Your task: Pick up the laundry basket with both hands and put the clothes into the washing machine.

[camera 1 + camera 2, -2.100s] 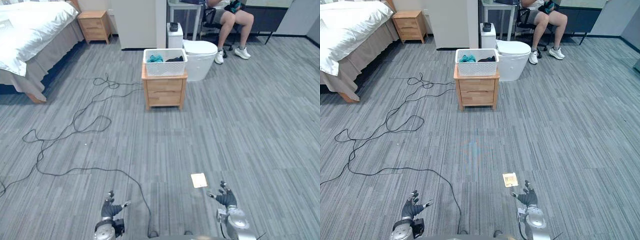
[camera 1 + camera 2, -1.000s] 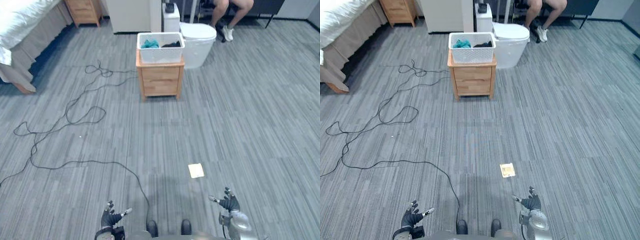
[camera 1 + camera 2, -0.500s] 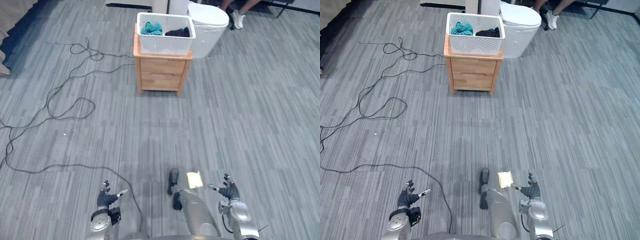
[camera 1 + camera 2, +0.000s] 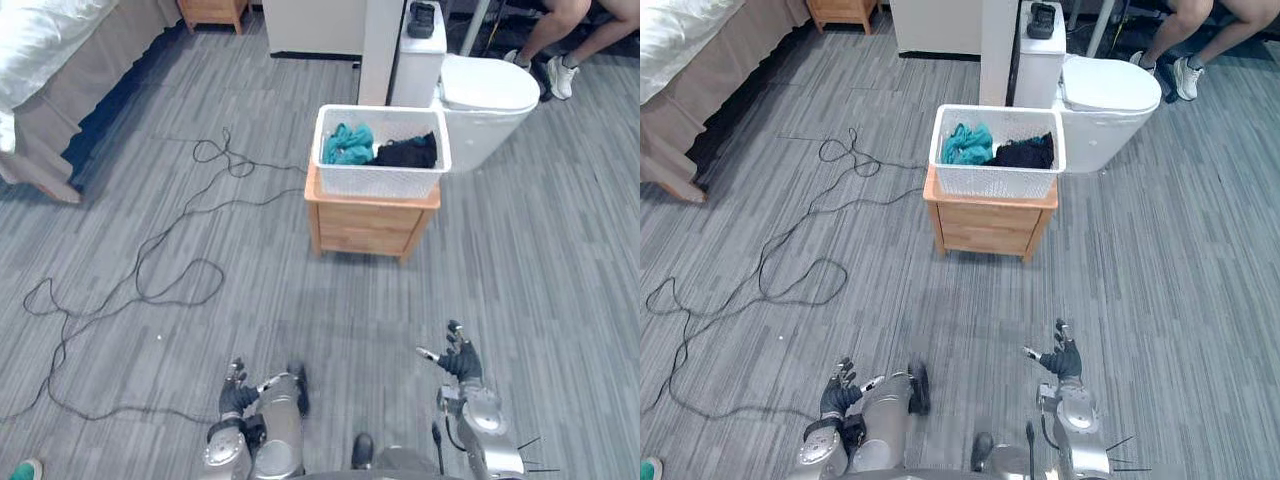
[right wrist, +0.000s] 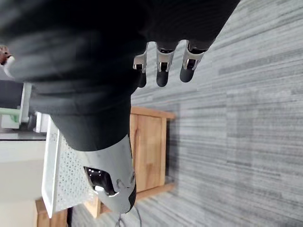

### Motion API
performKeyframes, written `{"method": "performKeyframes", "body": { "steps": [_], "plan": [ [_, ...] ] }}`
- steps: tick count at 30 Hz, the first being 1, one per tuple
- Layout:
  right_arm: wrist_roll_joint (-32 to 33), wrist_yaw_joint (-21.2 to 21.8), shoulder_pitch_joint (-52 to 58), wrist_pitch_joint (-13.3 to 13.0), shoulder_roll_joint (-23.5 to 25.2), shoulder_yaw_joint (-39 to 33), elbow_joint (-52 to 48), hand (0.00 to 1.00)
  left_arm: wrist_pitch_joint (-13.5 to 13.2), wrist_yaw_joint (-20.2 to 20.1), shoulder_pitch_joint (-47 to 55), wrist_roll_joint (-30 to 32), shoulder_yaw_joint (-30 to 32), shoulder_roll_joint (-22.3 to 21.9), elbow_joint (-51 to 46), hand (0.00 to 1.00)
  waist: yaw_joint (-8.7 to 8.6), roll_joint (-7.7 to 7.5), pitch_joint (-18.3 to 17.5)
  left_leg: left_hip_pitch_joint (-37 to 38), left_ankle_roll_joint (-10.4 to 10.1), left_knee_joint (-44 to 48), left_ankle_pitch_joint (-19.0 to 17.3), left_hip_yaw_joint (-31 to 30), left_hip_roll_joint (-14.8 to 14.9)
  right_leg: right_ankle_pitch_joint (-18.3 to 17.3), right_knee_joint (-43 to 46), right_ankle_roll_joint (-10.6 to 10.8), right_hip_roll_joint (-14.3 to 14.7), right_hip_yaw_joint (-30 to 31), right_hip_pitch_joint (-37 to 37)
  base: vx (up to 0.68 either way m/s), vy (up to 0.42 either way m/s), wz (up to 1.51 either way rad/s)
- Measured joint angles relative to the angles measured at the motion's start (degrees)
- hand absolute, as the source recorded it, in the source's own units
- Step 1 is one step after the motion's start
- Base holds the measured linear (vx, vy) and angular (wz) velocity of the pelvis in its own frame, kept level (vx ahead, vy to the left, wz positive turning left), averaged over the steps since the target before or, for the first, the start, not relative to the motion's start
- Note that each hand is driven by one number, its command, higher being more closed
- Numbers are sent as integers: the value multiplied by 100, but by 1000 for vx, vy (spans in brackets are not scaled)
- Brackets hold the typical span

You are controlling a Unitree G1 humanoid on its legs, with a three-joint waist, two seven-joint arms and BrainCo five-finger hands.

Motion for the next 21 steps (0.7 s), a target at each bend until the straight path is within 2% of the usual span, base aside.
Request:
{"method": "performKeyframes", "body": {
  "steps": [1,2,3,4,5,6,7,9,10,11,12,13,14,15,16,18,20,21],
  "plan": [
    [-4,2,16,4,53,0,6,0,0,-6,-15,0,-8,15,10,0,43,-72,-13,91,110,149,-39,138,-48,-46,500,81,-154,40,-137,701,378,-97],
    [-14,10,21,7,176,18,14,0,-14,-9,-21,-4,-23,134,30,0,37,-262,-51,390,313,266,-339,386,-231,58,1748,184,-508,88,-571,693,384,-63],
    [-67,10,1,6,240,23,68,0,-9,-9,-47,-3,-71,228,125,0,-91,-354,-42,783,439,335,-674,502,-414,616,3135,93,-832,76,-1022,682,374,-40],
    [-101,12,-38,5,241,35,136,0,-4,-9,-58,-2,-85,262,175,0,-172,-369,-37,980,518,356,-815,510,-490,831,3744,-36,-964,39,-1199,660,333,-2],
    [-123,10,-124,8,213,52,285,0,-1,-5,-128,-2,-139,291,308,0,-285,-339,0,1435,593,329,-1080,514,-576,704,4692,-244,-1127,-103,-1520,603,267,7],
    [-135,8,-174,3,178,127,365,0,6,-2,-163,3,-179,294,378,0,-318,-275,47,1901,626,158,-1241,523,-597,552,5046,-363,-1161,-282,-1813,568,242,2],
    [-146,11,-202,1,172,167,410,0,5,-3,-168,3,-200,300,382,0,-352,-243,60,2104,630,37,-1264,545,-600,481,5048,-344,-1170,-426,-1984,568,231,-2],
    [-182,21,-336,-14,184,325,481,0,-5,-6,-188,2,-203,372,405,0,-431,-198,79,2625,620,-405,-1262,558,-594,384,4298,-212,-1080,-950,-2539,496,156,7],
    [-184,23,-381,-19,177,314,555,0,-3,-10,-227,1,-204,392,459,0,-430,-201,79,2767,617,-526,-1260,542,-587,384,3760,-188,-956,-1038,-2730,465,60,18],
    [-193,23,-428,-21,159,256,662,0,2,-11,-256,2,-202,396,490,0,-437,-209,79,2922,518,-627,-1276,497,-586,456,2911,-142,-719,-1009,-2902,457,38,23],
    [-205,22,-414,-20,124,238,686,0,-3,-11,-253,2,-196,406,492,0,-440,-206,80,3052,404,-696,-1341,477,-601,688,2196,-121,-500,-956,-2960,537,12,31],
    [-226,24,-363,-20,118,238,704,0,-2,-12,-232,4,-184,464,528,0,-428,-293,50,3165,231,-705,-1452,446,-698,1423,1269,-319,-261,-787,-2956,454,-19,25],
    [-231,31,-333,-20,130,247,726,0,0,-12,-214,4,-179,523,552,0,-425,-412,42,3220,190,-693,-1480,375,-798,1990,1023,-524,-212,-698,-2961,531,5,27],
    [-233,32,-301,-11,-41,219,822,0,46,-10,-274,7,-172,433,703,0,-441,-220,54,3370,134,-654,-1542,162,-714,1958,1173,-625,-139,-693,-2851,335,2,14],
    [-233,31,-233,-9,-133,202,823,0,38,-21,-224,8,-171,322,688,0,-426,-52,-44,3356,53,-651,-1491,110,-578,1876,1006,-625,-66,-737,-2775,328,7,11],
    [-233,29,-218,-5,-125,97,794,0,38,-11,-270,10,-90,175,685,0,-458,78,-43,3260,-81,-363,-1408,14,-475,1783,741,-595,2,-878,-2568,393,-79,15],
    [-230,25,11,12,-94,83,503,0,40,-20,-290,9,-10,48,667,0,-460,86,-35,2995,-192,530,-1200,28,-380,1746,403,-589,61,-997,-2156,386,-91,21],
    [-222,18,192,5,-78,90,220,0,37,-21,-244,6,-1,-14,650,0,-384,-31,-19,2724,-114,1276,-1047,25,-290,1748,108,-591,3,-966,-1773,332,-39,10]
  ]
}}
